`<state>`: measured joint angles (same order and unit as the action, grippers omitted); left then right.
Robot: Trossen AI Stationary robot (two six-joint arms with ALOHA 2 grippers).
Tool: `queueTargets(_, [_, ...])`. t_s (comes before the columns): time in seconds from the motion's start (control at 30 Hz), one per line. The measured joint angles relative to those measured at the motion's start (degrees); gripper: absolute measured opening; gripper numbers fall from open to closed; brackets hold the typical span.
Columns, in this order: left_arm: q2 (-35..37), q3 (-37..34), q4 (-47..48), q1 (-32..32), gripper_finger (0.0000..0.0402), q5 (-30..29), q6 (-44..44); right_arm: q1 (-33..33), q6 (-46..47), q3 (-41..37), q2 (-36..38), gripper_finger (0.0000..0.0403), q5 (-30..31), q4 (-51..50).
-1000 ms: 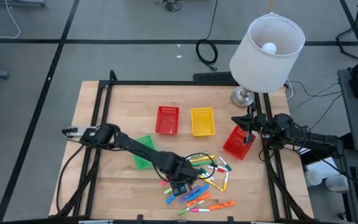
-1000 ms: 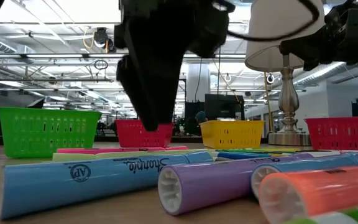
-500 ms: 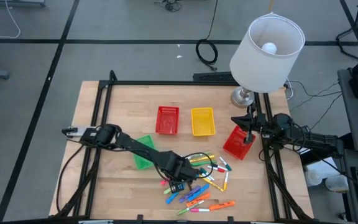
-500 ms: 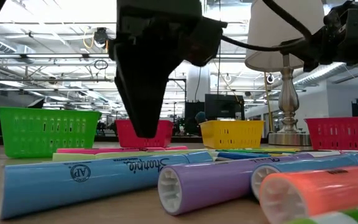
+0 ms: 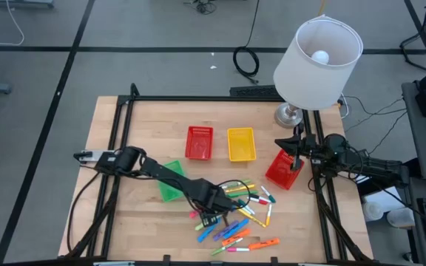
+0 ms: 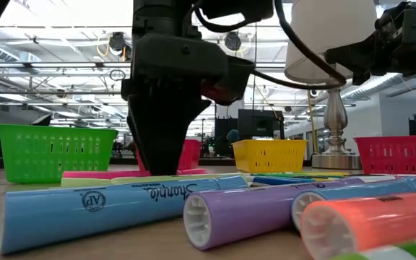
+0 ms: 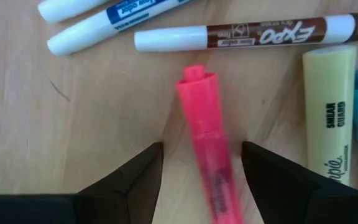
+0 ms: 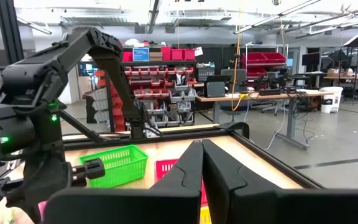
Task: Pick & Place Markers
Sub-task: Put the pink highlighter into the green bin
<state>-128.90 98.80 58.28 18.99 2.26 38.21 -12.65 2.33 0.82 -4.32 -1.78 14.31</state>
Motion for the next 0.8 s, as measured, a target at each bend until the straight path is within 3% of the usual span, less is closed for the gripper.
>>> queueTargets(0.17, [0.04, -2.01, -2.36, -0.23, 0.0224, 0.96, -0.91, 0.00, 0.00, 0.00, 0.00, 0.0000, 0.02, 0.00])
queueTargets(0.23, [0.00, -2.09, -2.74, -0.23, 0.0206, 1.14, -1.88, 0.00, 0.00, 0.00, 0.00, 0.0000, 0.06, 0.00])
queueTargets(0.47, [0.30, -2.16, -2.53, -0.34, 0.0050, 1.80, -1.70, 0.00, 0.00, 0.00, 0.00, 0.0000, 0.05, -0.03])
queueTargets(0.63, [0.56, -0.33, -1.42, -0.13, 0.0053, 1.57, -1.74, 0.00, 0.02, 0.00, 0.00, 0.0000, 0.02, -0.07])
queueTargets(0.8, [0.06, 7.03, 1.50, 1.28, 0.0053, 1.77, -3.37, -0.02, 0.00, 0.00, 0.00, 0.0000, 0.02, -0.50])
